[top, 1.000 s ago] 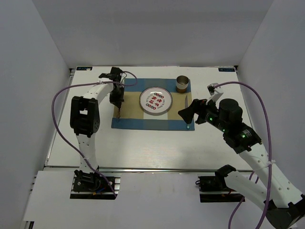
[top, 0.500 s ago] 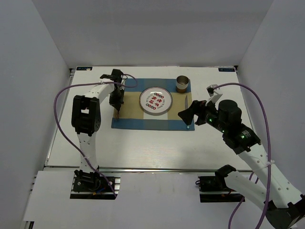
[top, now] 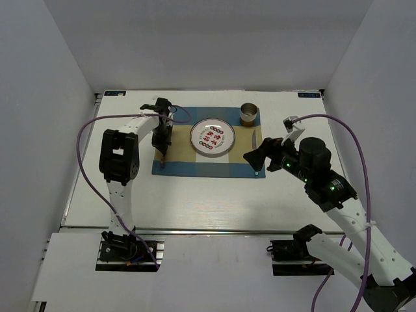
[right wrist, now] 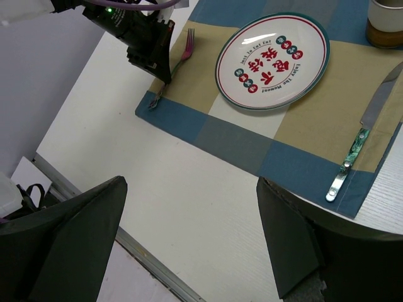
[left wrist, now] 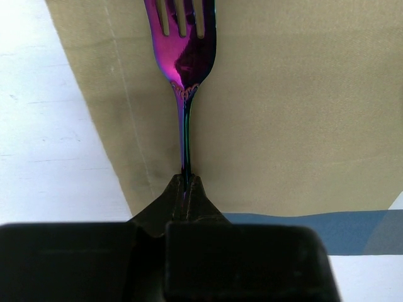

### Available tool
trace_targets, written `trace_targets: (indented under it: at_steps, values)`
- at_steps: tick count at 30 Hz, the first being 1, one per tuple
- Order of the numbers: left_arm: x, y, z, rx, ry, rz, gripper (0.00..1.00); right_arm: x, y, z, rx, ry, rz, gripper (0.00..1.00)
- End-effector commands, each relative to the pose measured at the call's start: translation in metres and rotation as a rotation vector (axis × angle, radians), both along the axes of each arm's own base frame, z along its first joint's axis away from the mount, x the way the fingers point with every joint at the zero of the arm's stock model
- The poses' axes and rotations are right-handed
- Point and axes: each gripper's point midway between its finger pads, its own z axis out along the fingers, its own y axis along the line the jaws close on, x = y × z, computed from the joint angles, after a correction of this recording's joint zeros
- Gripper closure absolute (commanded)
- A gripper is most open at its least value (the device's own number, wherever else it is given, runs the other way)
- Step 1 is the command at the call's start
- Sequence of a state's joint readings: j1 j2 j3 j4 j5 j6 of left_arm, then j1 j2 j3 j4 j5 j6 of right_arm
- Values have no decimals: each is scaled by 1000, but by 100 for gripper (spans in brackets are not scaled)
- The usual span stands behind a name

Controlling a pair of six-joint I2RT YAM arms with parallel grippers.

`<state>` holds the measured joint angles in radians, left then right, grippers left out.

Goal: Set the dinner table for one person

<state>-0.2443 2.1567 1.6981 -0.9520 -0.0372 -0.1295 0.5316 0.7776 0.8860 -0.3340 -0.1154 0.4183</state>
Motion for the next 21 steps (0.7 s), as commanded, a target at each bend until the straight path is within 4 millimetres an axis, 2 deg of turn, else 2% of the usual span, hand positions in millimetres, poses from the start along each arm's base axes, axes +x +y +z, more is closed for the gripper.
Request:
trace_targets:
  at_steps: [1,8,21]
  values:
    - [2,-4,-2,4,-10,0,100,-2,1,13,31,-40,10,11]
    - [3,0,-2,23,-17,39,90,-5,0,13,27,-41,11,11]
    - [2,6,4,56,-29,65,84,-4,-1,16,28,-48,5,11]
